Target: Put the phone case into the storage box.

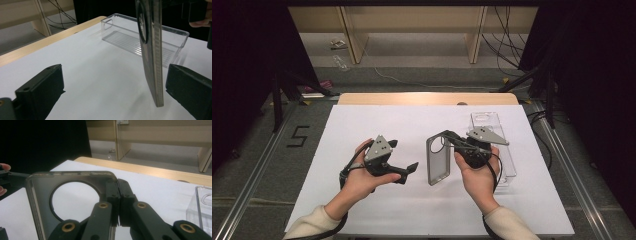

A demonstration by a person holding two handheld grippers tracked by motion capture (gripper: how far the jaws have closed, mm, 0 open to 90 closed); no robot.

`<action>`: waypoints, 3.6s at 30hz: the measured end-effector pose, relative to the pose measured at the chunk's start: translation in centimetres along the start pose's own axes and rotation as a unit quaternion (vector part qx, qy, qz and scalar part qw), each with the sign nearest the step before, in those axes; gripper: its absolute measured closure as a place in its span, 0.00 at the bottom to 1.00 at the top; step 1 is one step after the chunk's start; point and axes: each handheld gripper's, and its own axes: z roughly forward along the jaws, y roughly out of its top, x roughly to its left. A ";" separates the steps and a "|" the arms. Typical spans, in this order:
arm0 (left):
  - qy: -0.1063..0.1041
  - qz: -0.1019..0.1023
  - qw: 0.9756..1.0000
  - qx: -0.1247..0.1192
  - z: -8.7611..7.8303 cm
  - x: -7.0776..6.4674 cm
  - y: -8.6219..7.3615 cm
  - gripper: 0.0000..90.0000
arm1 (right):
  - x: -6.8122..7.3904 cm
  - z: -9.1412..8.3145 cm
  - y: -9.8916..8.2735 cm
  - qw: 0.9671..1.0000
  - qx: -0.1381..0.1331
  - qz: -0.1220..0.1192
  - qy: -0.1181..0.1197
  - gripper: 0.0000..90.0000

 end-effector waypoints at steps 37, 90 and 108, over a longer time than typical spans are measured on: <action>0.027 0.007 1.000 0.000 -3.1 2.0 -2.2 0.00 | -1.7 -1.3 1.6 1.000 -0.020 0.016 -0.015 0.99; 0.034 0.012 0.999 0.014 -4.0 2.0 -3.8 0.01 | -4.4 -2.7 3.2 0.997 -0.042 0.035 -0.046 0.99; 0.036 0.010 0.999 0.014 -4.0 2.2 -3.8 0.01 | -5.3 -3.2 3.6 0.997 -0.048 0.037 -0.057 0.99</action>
